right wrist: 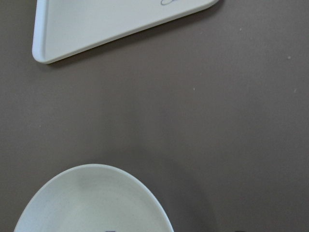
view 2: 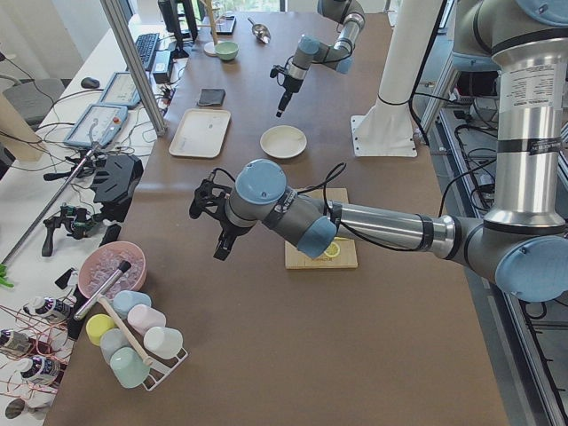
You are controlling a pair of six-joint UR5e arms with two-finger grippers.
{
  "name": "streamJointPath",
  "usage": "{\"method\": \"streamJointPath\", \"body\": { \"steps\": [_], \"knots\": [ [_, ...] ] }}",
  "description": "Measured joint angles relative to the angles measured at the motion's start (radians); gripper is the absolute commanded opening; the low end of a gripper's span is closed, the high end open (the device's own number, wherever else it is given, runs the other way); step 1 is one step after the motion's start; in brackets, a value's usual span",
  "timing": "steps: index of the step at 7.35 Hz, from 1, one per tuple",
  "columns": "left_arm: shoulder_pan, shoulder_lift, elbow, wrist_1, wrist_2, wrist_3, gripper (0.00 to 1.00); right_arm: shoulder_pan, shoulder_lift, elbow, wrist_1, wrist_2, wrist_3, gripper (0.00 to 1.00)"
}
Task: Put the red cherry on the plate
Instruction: 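Withdraw the right gripper from the plate while the left arm reaches toward the cutting board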
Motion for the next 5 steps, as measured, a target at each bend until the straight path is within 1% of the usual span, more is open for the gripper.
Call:
{"method": "streamJointPath", "body": {
  "steps": [1, 2, 3, 4, 5],
  "knots": [
    [0.07, 0.003, -0.01, -0.103, -0.008, -0.181, 0.98, 0.072, -0.018, 0.045, -0.067, 0.071, -0.067, 1.0],
    [0.157, 0.003, -0.026, -0.181, 0.013, -0.328, 0.98, 0.151, -0.058, 0.103, -0.13, 0.139, -0.155, 1.0],
    [0.256, 0.016, -0.062, -0.216, 0.07, -0.426, 0.98, 0.241, -0.12, 0.163, -0.169, 0.217, -0.261, 1.0],
    [0.361, 0.052, -0.113, -0.229, 0.151, -0.489, 0.98, 0.336, -0.191, 0.206, -0.185, 0.302, -0.366, 1.0],
    [0.458, 0.096, -0.164, -0.233, 0.228, -0.529, 0.97, 0.424, -0.257, 0.231, -0.189, 0.373, -0.468, 1.0]
  ]
}}
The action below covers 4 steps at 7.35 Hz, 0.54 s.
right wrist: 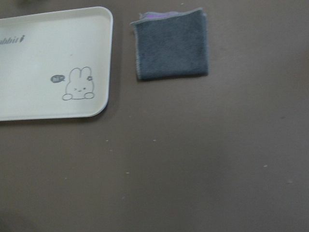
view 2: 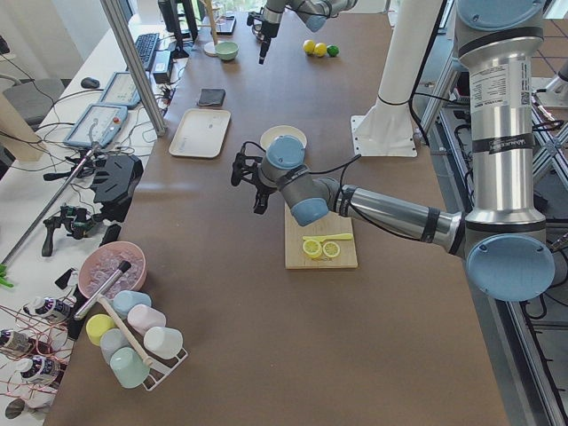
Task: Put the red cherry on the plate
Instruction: 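Withdraw the right gripper from the plate while the left arm reaches toward the cutting board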
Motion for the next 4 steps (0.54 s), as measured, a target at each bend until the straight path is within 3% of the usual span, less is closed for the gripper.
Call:
{"method": "streamJointPath", "body": {
  "steps": [2, 4],
  "knots": [
    [0.175, 0.051, -0.065, -0.001, 0.117, -0.073, 0.96, 0.144, -0.129, 0.029, -0.002, 0.105, -0.218, 1.0],
    [0.353, 0.062, -0.079, 0.0, 0.24, -0.132, 0.78, 0.234, -0.219, 0.033, 0.002, 0.152, -0.376, 1.0]
  ]
}}
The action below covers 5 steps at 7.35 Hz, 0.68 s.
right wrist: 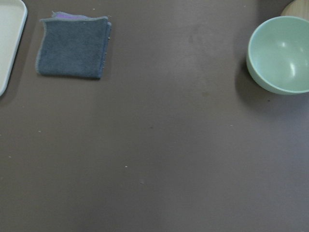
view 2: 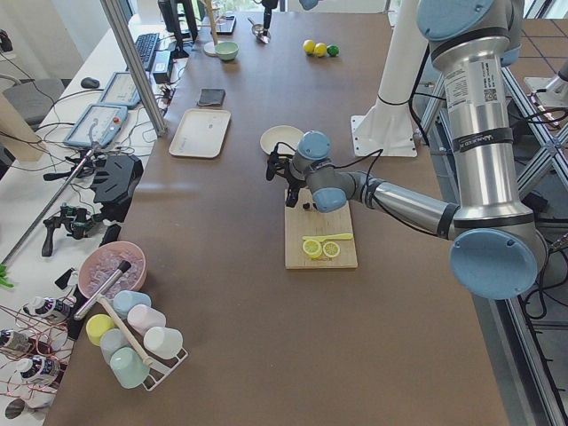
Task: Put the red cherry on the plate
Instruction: 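Lower the left gripper and grasp the cherry pair by the stems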
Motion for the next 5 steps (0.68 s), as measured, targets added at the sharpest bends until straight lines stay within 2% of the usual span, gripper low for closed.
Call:
{"method": "streamJointPath", "body": {
  "steps": [2, 3, 5],
  "knots": [
    [0.126, 0.018, 0.0, 0.001, 0.083, -0.019, 0.55, 0.029, -0.038, -0.001, 0.005, 0.008, -0.051, 1.0],
    [0.175, 0.024, 0.003, 0.002, 0.122, -0.022, 0.49, 0.033, -0.048, -0.001, 0.007, 0.008, -0.057, 1.0],
    [0.223, 0.026, 0.014, 0.003, 0.149, -0.023, 0.48, 0.038, -0.055, -0.001, 0.008, 0.008, -0.059, 1.0]
  ]
}}
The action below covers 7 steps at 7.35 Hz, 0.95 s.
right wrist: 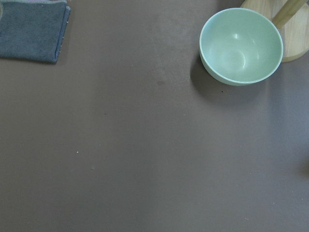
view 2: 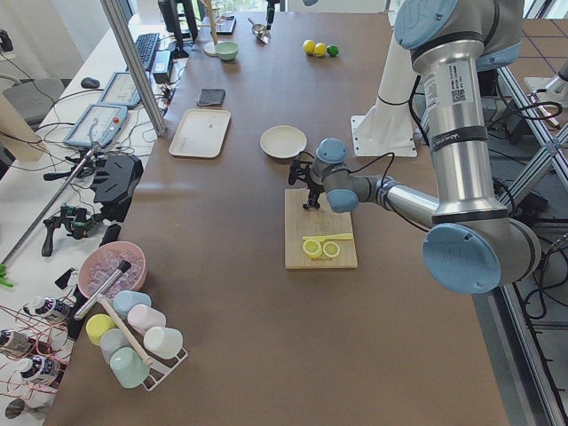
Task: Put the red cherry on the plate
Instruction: 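Lower the left gripper and grasp the cherry pair by the stems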
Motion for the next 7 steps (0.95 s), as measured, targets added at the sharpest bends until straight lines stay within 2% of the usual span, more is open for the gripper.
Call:
{"method": "streamJointPath", "body": {
  "steps": [6, 7],
  "knots": [
    [0.069, -0.007, 0.025, -0.003, 0.039, 0.002, 0.4, 0.003, -0.001, -0.002, 0.002, 0.0, 0.0, 1.0],
    [0.07, -0.008, 0.029, -0.003, 0.04, 0.003, 0.3, 0.003, -0.001, -0.002, 0.002, 0.0, 0.0, 1.0]
  ]
}}
